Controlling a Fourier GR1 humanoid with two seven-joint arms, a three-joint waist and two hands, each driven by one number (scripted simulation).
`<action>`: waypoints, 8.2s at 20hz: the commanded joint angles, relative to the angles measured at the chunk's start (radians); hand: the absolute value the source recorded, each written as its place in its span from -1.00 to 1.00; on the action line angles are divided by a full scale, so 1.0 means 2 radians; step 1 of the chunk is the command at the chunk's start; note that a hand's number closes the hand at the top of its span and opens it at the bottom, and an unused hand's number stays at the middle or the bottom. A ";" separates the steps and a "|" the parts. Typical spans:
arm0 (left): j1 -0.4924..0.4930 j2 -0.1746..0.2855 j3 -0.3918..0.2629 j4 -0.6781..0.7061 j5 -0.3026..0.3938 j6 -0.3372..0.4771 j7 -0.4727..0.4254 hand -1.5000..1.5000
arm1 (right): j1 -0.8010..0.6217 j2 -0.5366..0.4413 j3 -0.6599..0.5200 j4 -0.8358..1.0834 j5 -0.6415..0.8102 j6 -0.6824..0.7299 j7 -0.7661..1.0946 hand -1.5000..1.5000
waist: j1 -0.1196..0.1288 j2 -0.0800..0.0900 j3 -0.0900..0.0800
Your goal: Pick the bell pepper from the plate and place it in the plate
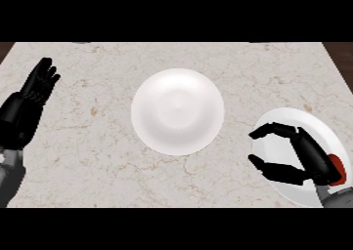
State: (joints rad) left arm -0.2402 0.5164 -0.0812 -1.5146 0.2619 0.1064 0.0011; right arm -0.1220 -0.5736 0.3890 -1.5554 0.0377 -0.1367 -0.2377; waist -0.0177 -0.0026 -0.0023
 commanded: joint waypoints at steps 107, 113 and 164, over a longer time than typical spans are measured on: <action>-0.017 -0.116 0.083 -0.036 -0.111 -0.089 0.052 0.00 | -0.127 0.115 -0.124 -0.187 0.272 0.175 0.318 1.00 | 0.012 0.002 0.001; -0.021 -0.112 0.093 -0.037 -0.098 -0.103 0.054 0.00 | -0.224 0.208 -0.079 -0.056 0.305 0.144 0.343 1.00 | 0.016 0.003 0.001; -0.011 -0.116 0.121 -0.041 -0.102 -0.123 0.053 0.00 | -0.320 0.193 -0.146 0.362 -0.061 -0.080 0.032 -1.00 | 0.007 0.001 0.001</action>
State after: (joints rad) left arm -0.2834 0.2631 0.1305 -1.6037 0.0349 -0.1096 0.1244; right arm -0.8640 -0.1295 0.1229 -0.7653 -0.0618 -0.3675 -0.1099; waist 0.0023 -0.0001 0.0002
